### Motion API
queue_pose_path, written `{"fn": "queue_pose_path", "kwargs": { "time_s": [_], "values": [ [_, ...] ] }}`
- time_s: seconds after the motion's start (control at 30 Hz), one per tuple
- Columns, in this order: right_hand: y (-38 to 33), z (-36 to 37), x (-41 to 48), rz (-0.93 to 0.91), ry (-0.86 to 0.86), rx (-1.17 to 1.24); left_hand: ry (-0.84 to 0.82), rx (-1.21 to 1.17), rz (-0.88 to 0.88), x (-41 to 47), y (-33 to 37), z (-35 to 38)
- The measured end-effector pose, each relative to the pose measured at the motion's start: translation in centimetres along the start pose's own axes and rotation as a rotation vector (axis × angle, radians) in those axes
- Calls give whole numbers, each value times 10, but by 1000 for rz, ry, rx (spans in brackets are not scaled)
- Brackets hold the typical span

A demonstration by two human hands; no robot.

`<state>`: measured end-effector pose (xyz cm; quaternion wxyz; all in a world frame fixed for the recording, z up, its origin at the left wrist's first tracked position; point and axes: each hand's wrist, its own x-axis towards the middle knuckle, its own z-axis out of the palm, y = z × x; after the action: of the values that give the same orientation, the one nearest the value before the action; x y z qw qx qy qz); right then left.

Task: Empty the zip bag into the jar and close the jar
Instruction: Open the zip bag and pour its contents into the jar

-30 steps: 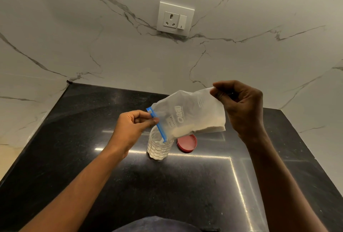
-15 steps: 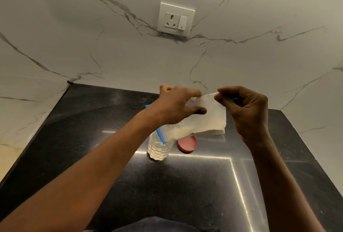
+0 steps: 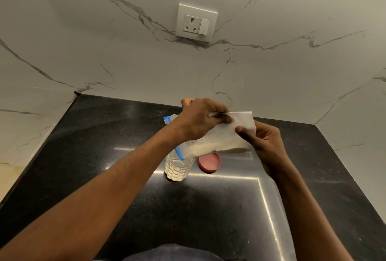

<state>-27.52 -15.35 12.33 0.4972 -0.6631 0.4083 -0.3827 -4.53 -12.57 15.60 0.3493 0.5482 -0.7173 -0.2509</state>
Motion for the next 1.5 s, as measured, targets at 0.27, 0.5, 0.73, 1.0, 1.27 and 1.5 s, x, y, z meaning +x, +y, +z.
{"fn": "queue_pose_path", "kwargs": {
  "time_s": [0.27,0.5,0.73,1.0,1.27,1.5],
  "values": [
    [-4,12,-3,-71,168,17,477,-33,-52,-45,-38,-12],
    [-9,18,1,-99,123,21,385,-566,-469,-96,-85,20],
    [-13,17,2,-140,146,22,410,-598,-425,-86,-95,25],
    [-15,20,3,-167,189,-28,416,-636,-391,-87,-92,26],
    [-16,14,4,-159,125,2,414,-669,-393,-87,-97,25],
    [-21,19,5,-155,176,25,405,-691,-386,-88,-99,26]
  ]
}}
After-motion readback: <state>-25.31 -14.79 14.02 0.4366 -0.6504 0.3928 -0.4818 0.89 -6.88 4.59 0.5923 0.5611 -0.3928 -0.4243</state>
